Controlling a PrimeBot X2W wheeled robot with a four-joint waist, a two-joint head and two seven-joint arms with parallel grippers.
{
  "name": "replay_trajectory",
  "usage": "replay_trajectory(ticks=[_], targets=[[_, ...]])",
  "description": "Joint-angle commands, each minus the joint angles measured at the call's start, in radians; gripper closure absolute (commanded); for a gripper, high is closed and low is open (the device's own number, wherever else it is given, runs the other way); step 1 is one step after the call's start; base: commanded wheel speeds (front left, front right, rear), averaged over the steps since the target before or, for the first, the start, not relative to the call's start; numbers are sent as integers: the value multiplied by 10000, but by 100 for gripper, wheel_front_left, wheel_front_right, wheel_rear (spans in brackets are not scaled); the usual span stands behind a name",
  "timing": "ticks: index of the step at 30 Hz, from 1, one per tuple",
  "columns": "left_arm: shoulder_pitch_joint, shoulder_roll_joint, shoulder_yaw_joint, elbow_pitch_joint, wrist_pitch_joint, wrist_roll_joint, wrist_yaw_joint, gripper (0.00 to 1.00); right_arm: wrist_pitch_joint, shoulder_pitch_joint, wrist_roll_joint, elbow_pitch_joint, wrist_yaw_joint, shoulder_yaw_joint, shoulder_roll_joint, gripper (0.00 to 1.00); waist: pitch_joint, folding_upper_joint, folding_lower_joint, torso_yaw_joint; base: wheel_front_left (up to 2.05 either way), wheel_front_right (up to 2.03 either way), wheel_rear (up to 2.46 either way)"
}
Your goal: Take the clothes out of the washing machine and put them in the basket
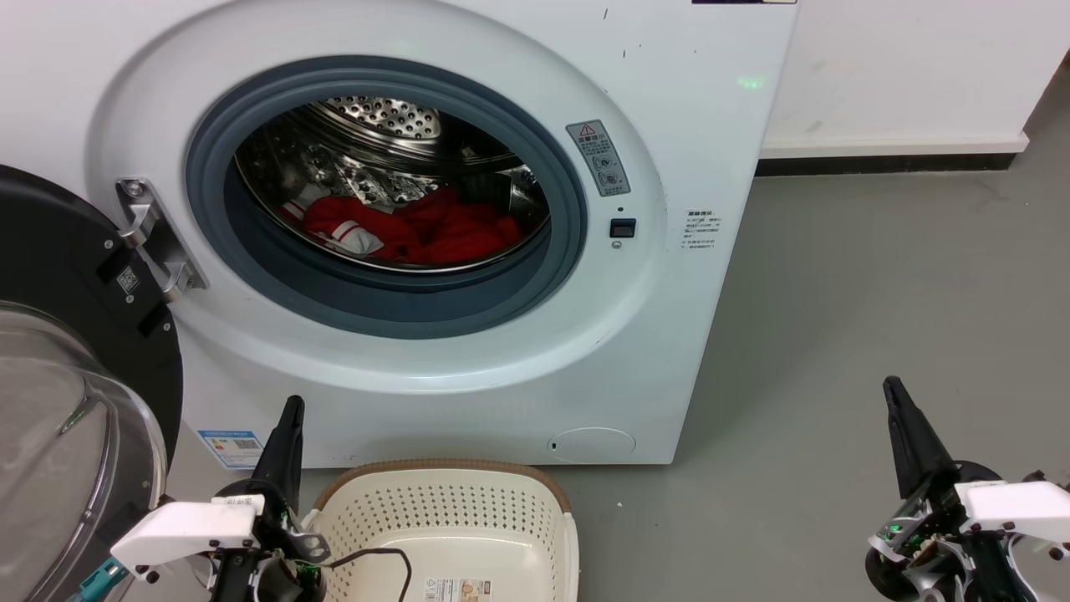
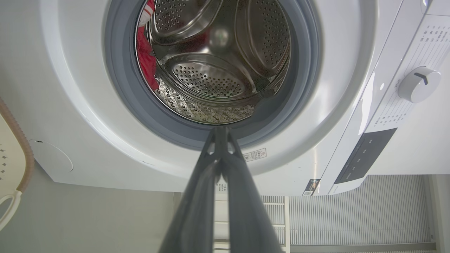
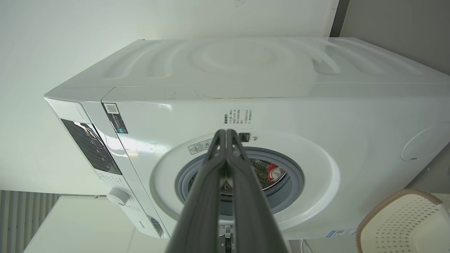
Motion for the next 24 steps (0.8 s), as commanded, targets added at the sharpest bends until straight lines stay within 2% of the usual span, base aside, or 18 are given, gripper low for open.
replay_trajectory(ticks=[1, 24], targets=[[-70, 1, 9, -11, 29, 1, -18, 100, 0, -120, -44, -17, 0, 5, -3, 100, 0, -1, 0, 0, 0, 0, 0], [-70, 1, 9, -11, 29, 2, -18, 100, -1, -120, -44, -17, 0, 6, -3, 100, 0, -1, 0, 0, 0, 0, 0]])
